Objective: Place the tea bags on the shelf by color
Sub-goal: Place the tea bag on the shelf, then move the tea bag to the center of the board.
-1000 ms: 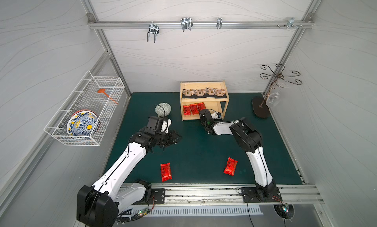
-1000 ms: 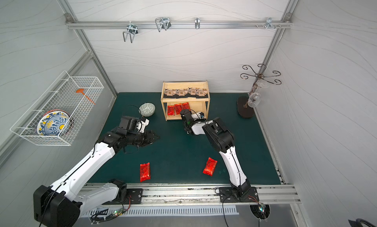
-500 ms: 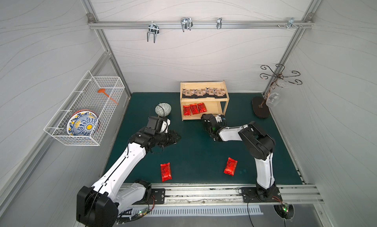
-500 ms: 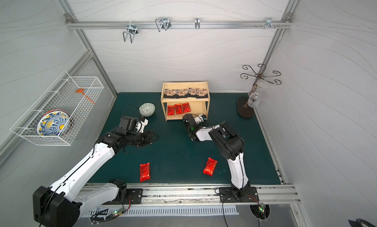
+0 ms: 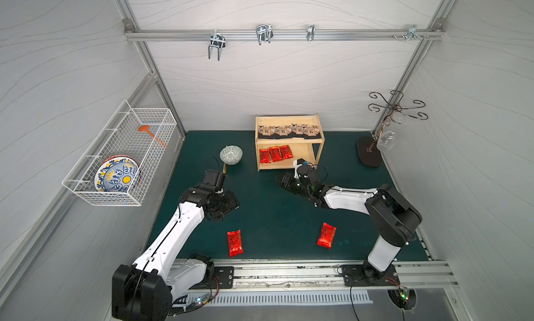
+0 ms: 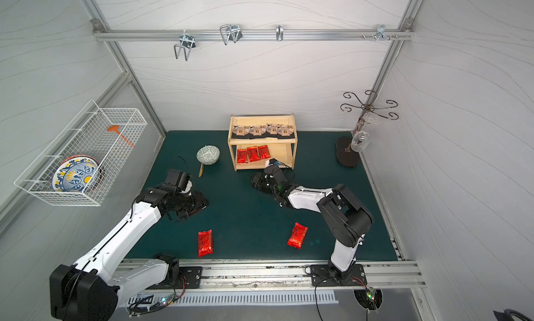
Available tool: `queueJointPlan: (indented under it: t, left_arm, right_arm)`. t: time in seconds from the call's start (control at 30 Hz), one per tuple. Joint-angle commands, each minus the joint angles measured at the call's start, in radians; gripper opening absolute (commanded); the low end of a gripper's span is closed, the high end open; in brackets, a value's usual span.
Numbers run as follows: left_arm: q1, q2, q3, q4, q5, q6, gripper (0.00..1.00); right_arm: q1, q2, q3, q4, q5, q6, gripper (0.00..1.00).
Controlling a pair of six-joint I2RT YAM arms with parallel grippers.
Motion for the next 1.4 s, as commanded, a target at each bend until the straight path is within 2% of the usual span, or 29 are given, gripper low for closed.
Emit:
queueJointPlan:
  t: [0.0, 0.1, 0.27, 0.47, 0.7, 0.83, 0.93, 1.13, 1.37]
  left_arm:
    - [0.009, -0.008, -0.031, -0.117, -0.088, -0.117, 0.62]
    - [0.009, -0.038, -0.080, -0.137, -0.088, -0.195, 0.67]
    - [0.009, -0.093, -0.178, -0.135, -0.018, -0.298, 0.71]
    - [-0.004, -0.157, -0.280, -0.076, 0.079, -0.363, 0.79]
    - [-0.153, -0.117, -0.347, 0.090, 0.158, -0.437, 0.87]
    - [-0.166, -0.143, -0.367, 0.079, 0.163, -0.438, 0.88]
    - [-0.166, -0.143, -0.374, 0.123, 0.153, -0.433, 0.84]
    - [-0.166, -0.018, -0.344, 0.226, 0.166, -0.393, 0.64]
    - [-0.169, 0.075, -0.324, 0.321, 0.175, -0.379, 0.60]
  right_arm:
    - [0.046, 0.012, 0.019, -0.098, -0.346, -0.156, 0.52]
    - [0.084, 0.051, 0.068, -0.147, -0.466, -0.196, 0.53]
    - [0.094, 0.094, 0.076, -0.109, -0.585, -0.153, 0.53]
    - [0.072, 0.081, 0.080, -0.112, -0.620, -0.135, 0.53]
    - [0.040, 0.088, 0.066, -0.101, -0.635, -0.115, 0.51]
    - [0.026, 0.081, 0.061, -0.102, -0.638, -0.108, 0.51]
    - [0.025, 0.074, 0.053, -0.105, -0.627, -0.111, 0.50]
    - [0.016, 0.071, 0.036, -0.108, -0.628, -0.103, 0.49]
    - [-0.005, 0.041, 0.025, -0.138, -0.609, -0.117, 0.49]
